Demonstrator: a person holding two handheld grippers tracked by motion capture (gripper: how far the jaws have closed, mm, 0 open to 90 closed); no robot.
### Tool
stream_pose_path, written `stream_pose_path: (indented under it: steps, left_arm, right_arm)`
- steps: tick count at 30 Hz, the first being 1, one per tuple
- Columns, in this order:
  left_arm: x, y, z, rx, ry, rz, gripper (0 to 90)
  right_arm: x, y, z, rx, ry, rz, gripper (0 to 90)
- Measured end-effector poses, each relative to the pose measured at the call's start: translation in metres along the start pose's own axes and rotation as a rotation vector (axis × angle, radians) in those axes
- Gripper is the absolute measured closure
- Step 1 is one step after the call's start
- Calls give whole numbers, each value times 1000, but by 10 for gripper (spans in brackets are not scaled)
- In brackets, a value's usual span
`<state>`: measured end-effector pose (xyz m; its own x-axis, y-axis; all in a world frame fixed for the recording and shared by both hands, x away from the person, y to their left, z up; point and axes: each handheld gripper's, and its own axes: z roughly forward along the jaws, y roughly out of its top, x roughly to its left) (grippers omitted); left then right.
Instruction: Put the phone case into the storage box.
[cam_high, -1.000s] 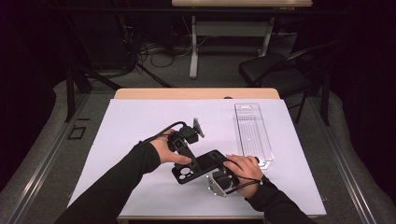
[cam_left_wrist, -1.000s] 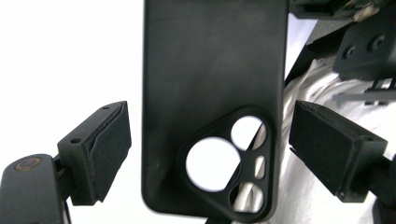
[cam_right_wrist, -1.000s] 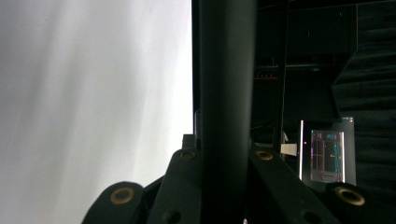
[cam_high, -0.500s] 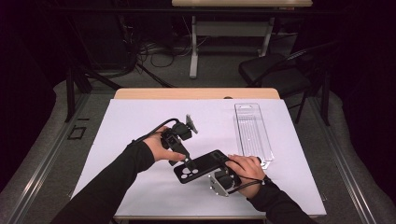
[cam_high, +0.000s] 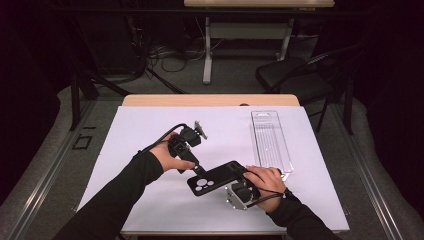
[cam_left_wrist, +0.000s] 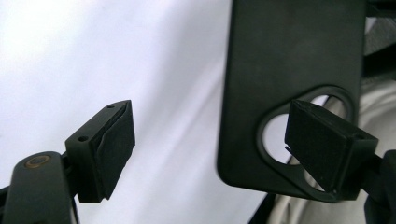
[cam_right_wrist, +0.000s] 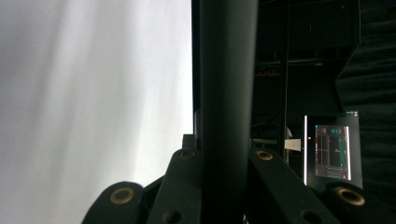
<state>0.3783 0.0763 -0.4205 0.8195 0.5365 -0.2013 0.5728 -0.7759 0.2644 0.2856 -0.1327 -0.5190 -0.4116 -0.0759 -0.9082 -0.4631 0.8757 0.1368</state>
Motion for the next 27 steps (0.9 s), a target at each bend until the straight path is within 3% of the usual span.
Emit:
stream_pose_path:
  steps: [7,8,9,13,15,27]
  left_arm:
    - [6,-11,0,-26,-1,9,166]
    - [7,-12,-1,-33,-2,8,166]
    - [8,-14,-1,-39,0,4,166]
    - [12,-22,-4,-75,4,-11,166]
    - [13,-24,-5,-81,6,-16,166]
    - [18,-38,-13,-115,19,-16,185]
  right_arm:
    - [-2,-3,-3,-14,16,48,886]
    - [-1,-4,-3,-14,14,84,886]
    - [-2,-5,-4,-10,23,70,886]
    - [-1,-9,-5,-15,34,108,886]
    - [-2,-10,-6,-9,46,110,886]
    - [-6,-16,-8,-30,95,229,886]
